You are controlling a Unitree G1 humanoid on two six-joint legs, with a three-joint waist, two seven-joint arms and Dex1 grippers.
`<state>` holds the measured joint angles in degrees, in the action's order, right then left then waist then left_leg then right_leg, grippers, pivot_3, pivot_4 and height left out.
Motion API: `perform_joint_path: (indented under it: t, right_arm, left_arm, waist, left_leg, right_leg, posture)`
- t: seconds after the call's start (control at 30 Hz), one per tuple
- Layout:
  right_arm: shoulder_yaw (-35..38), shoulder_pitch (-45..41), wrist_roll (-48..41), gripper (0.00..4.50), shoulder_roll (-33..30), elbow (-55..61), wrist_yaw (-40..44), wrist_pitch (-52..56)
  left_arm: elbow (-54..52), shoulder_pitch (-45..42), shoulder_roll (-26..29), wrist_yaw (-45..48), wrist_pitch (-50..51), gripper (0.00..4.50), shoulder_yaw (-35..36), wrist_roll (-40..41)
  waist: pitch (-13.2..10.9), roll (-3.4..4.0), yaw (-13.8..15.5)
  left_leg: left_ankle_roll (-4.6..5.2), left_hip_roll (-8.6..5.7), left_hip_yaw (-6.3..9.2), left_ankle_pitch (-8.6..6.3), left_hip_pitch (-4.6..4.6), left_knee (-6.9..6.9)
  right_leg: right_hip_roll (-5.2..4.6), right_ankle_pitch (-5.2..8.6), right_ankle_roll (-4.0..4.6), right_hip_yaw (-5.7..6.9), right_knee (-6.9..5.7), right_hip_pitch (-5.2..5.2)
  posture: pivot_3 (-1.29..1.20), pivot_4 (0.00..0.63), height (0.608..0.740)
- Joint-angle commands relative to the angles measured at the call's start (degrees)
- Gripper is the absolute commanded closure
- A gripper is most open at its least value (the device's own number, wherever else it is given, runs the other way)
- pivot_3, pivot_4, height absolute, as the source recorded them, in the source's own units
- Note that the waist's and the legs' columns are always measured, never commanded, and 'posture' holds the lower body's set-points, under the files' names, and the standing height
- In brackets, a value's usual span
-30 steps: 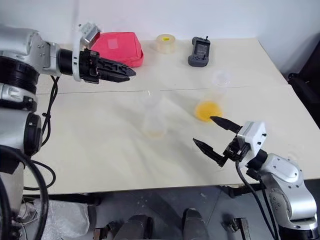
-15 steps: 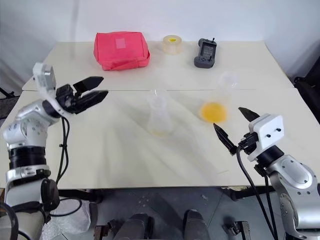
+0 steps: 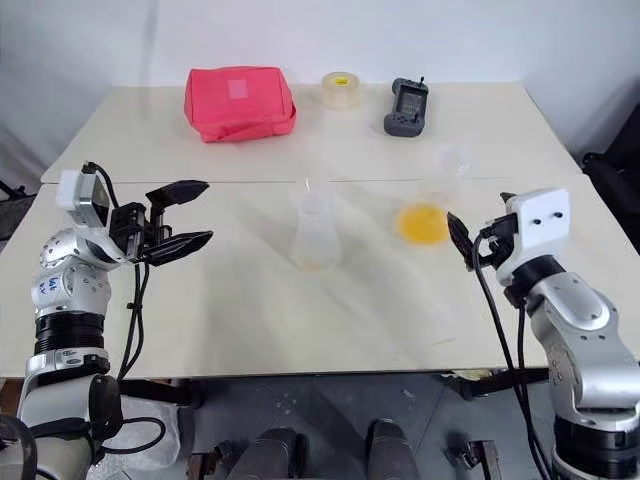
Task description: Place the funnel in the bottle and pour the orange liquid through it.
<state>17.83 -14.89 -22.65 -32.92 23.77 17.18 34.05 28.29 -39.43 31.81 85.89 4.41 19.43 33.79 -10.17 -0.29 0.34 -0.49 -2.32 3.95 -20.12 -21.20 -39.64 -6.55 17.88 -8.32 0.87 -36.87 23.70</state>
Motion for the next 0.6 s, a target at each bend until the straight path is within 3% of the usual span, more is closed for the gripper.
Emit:
perform_joint_path:
  t: [0.03, 0.27, 0.6]
  right_arm:
    - [-1.3, -3.6, -0.8, 0.0, 0.7, -3.1, 1.3, 0.3]
    - [-3.2, -11.3, -2.8, 0.0, 2.3, -10.6, 5.8, -1.8]
    - [-5.1, -21.5, 1.1, 0.0, 4.6, -29.4, 10.0, -12.1]
  left_arm:
    - [0.1, 1.7, 0.0, 0.0, 0.0, 0.02, 1.6, 2.4]
    - [-1.1, 5.3, 1.1, -1.4, 1.3, 0.02, 2.8, 3.4]
    - [-4.3, 7.8, -0.6, -4.9, 2.2, 0.02, 3.4, 5.1]
  waist:
    - [0.0, 0.0, -0.5]
    - [0.0, 0.0, -1.1]
    - [0.0, 0.0, -1.8]
  left_leg:
    - [0.0, 0.01, 0.0, 0.0, 0.01, 0.02]
    - [0.0, 0.1, 0.0, 0.0, 0.01, 0.12]
    - [0.0, 0.13, 0.07, 0.0, 0.0, 0.13]
  right_leg:
    - [-0.01, 0.0, 0.0, -0.01, 0.0, 0.0]
    - [0.0, 0.0, 0.0, -0.01, 0.01, 0.07]
    - [-0.07, -0.01, -0.02, 0.01, 0.03, 0.06]
  posture:
    - [0.0, 0.15, 0.74]
    - [0.0, 0.15, 0.74]
    - [0.0, 0.15, 0.74]
